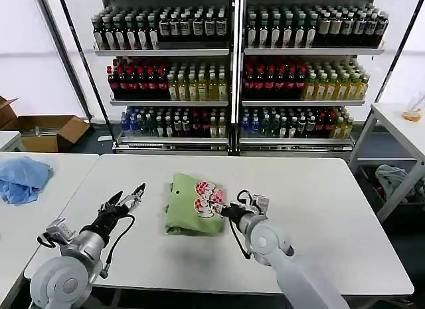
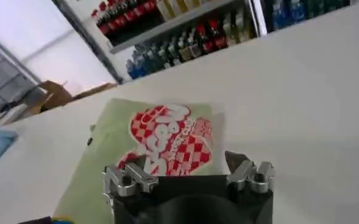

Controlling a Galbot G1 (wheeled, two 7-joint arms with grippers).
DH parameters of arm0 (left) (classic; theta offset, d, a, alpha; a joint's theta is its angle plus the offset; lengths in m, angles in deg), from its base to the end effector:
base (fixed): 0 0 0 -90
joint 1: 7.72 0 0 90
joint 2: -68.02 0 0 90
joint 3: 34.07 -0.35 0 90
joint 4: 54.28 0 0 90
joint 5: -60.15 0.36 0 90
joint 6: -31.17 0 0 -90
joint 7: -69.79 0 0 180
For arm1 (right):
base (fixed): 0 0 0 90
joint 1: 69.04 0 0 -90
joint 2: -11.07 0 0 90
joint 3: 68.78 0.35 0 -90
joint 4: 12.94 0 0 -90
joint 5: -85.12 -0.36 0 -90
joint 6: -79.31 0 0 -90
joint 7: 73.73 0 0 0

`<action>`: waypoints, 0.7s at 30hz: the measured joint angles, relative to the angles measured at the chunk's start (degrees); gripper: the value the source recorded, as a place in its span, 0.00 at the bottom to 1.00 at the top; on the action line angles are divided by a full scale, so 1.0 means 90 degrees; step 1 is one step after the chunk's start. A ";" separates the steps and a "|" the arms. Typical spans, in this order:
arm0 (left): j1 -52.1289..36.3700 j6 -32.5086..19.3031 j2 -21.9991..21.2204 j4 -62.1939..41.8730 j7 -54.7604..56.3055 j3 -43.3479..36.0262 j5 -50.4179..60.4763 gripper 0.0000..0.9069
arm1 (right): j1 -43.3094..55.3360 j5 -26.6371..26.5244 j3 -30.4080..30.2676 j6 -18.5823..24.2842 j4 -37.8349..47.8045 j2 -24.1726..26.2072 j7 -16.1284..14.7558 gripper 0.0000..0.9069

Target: Fold and organize the clothes.

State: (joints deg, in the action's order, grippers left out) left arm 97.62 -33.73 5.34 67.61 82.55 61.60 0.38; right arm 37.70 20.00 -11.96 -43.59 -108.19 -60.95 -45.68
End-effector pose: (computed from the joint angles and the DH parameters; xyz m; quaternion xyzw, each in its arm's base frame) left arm 0.2594 0.1002 -0.2040 -0.0692 -0.9625 0.2283 0.1288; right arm 0.3916 0.0887 -0.2604 0.1704 -0.9101 -0.1816 0.3313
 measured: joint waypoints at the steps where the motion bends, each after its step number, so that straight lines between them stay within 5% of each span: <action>1: 0.0041 0.0000 -0.0011 0.0016 -0.0002 0.0020 0.0011 1.00 | 0.0048 -0.0035 -0.0024 0.0000 0.0088 -0.0044 0.0036 0.26; 3: 0.0108 -0.0003 -0.0030 0.0043 -0.0003 0.0067 0.0041 1.00 | 0.0143 -0.0086 -0.0076 0.0002 0.0268 -0.0133 0.0090 0.02; 21: 0.0428 -0.0013 -0.0030 0.0111 -0.0001 0.0379 0.0090 1.00 | 0.0450 -0.0331 -0.0232 0.0166 0.0938 -0.0368 0.0319 0.00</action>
State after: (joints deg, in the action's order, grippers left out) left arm 101.48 -33.85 5.06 68.61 82.54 65.01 1.18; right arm 41.75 17.03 -14.05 -42.09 -99.75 -64.26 -42.81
